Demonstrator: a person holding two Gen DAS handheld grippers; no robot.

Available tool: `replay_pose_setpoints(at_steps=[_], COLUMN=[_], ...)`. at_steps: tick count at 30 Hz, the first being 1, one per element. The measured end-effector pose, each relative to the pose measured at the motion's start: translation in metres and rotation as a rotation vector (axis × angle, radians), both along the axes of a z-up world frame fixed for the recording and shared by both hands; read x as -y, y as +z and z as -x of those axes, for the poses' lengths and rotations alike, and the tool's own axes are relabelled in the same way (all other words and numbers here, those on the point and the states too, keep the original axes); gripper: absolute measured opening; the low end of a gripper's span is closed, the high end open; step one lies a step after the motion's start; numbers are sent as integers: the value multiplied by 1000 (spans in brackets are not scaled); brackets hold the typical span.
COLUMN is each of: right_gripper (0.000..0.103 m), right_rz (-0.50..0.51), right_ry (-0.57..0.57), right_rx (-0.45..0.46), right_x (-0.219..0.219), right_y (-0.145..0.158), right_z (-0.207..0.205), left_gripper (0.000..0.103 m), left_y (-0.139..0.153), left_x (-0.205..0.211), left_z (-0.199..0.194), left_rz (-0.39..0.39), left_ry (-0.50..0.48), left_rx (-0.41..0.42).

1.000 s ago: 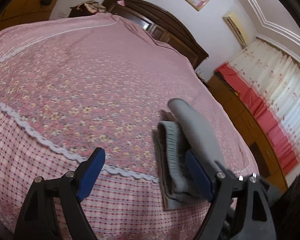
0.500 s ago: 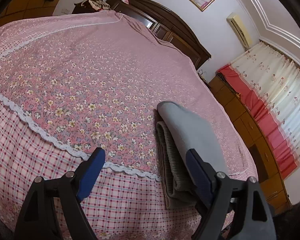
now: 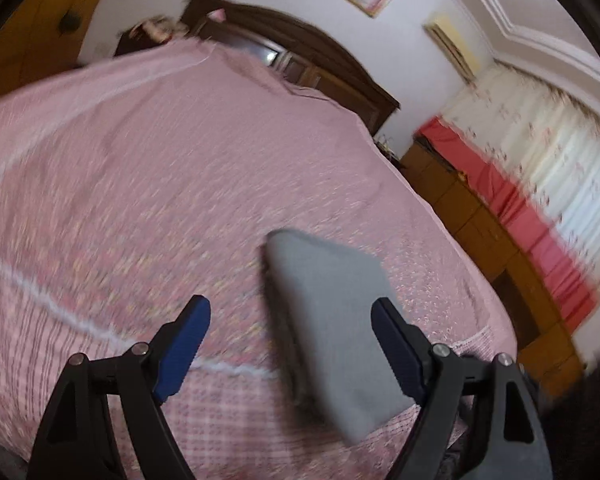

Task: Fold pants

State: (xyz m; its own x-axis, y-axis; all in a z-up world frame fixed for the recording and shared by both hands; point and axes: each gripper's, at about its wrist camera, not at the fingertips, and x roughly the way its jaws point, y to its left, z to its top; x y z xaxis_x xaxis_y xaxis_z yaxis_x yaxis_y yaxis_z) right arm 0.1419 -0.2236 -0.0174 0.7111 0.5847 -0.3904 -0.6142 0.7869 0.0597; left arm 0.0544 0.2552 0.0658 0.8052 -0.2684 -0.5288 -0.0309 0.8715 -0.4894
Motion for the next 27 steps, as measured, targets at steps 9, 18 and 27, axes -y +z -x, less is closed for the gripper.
replay_pose_setpoints(at_steps=[9, 18, 27], right_gripper=[30, 30, 81], right_rz=[-185, -238, -406], right_ry=[-233, -224, -103], right_rx=[-189, -344, -198], right_x=[100, 88, 84], right_y=[-47, -83, -74], right_z=[9, 7, 28], left_gripper=[86, 21, 10], left_y=[-34, -46, 25], left_x=[35, 61, 83], left_z=[-3, -15, -35], left_rz=[64, 177, 235], left_ry=[-53, -190, -283], left_rx=[-249, -351, -182])
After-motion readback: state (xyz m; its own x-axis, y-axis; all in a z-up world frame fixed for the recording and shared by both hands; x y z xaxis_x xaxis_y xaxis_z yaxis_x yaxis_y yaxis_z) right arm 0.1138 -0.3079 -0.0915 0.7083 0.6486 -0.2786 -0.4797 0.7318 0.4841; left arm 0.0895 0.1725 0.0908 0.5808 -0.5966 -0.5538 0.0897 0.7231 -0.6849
